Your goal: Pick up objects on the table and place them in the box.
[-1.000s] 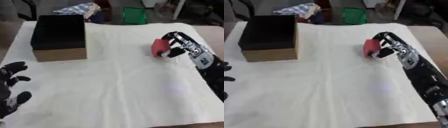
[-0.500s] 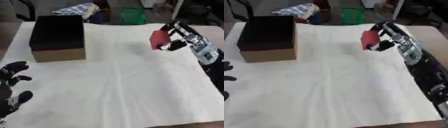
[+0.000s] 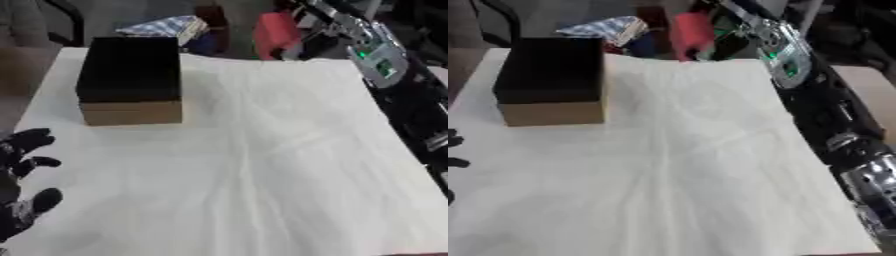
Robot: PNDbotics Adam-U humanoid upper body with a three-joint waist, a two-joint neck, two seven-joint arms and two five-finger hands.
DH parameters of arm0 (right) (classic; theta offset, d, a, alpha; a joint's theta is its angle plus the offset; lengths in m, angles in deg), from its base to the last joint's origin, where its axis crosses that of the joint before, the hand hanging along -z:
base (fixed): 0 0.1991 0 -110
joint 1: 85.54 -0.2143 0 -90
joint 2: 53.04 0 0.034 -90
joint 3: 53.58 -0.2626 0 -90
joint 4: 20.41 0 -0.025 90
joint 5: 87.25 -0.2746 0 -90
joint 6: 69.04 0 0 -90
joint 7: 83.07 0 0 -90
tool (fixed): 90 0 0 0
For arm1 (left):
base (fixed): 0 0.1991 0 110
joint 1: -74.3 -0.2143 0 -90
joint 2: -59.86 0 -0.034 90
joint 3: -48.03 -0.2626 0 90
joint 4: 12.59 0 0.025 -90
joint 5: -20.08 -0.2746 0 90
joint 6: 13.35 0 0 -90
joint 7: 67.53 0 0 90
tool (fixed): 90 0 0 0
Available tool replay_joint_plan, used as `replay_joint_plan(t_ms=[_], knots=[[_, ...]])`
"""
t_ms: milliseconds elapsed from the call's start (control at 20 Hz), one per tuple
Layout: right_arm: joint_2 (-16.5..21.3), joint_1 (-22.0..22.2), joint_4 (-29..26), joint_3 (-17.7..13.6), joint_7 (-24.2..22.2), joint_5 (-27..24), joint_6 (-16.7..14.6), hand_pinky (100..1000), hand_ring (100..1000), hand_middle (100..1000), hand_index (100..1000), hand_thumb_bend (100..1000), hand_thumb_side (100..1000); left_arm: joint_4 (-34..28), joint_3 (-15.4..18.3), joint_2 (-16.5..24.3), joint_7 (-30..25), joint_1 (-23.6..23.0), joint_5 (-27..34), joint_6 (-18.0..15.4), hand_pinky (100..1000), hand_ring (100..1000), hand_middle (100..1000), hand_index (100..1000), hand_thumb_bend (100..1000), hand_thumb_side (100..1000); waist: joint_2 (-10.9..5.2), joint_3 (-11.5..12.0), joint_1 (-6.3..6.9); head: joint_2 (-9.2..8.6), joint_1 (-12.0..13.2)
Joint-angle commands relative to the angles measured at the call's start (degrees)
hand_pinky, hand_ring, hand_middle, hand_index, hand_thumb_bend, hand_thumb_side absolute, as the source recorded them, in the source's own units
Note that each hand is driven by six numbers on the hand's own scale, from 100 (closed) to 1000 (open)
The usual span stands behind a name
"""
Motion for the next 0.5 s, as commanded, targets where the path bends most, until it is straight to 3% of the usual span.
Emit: replay_joint_plan(t_ms=[50, 500], knots=[[-0.71, -2.75, 1.81, -0.68, 0.33, 2.17, -0.04, 658, 744, 394, 520, 433, 100, -0.61, -1.32, 1.13, -1.55, 1.67, -0.24, -0.08, 597, 795, 743, 734, 1000, 506, -1.09, 1.04, -0.13, -1.41, -1.54], [-4.96, -6.3, 8.7, -2.9, 8.15, 6.17, 1.05, 660, 759, 442, 569, 456, 100, -0.93, -3.7, 0.18, -4.26, 5.2, 0.62, -0.11, 597, 795, 742, 735, 1000, 489, -0.32, 6.79, -1.85, -3.46, -7.02]])
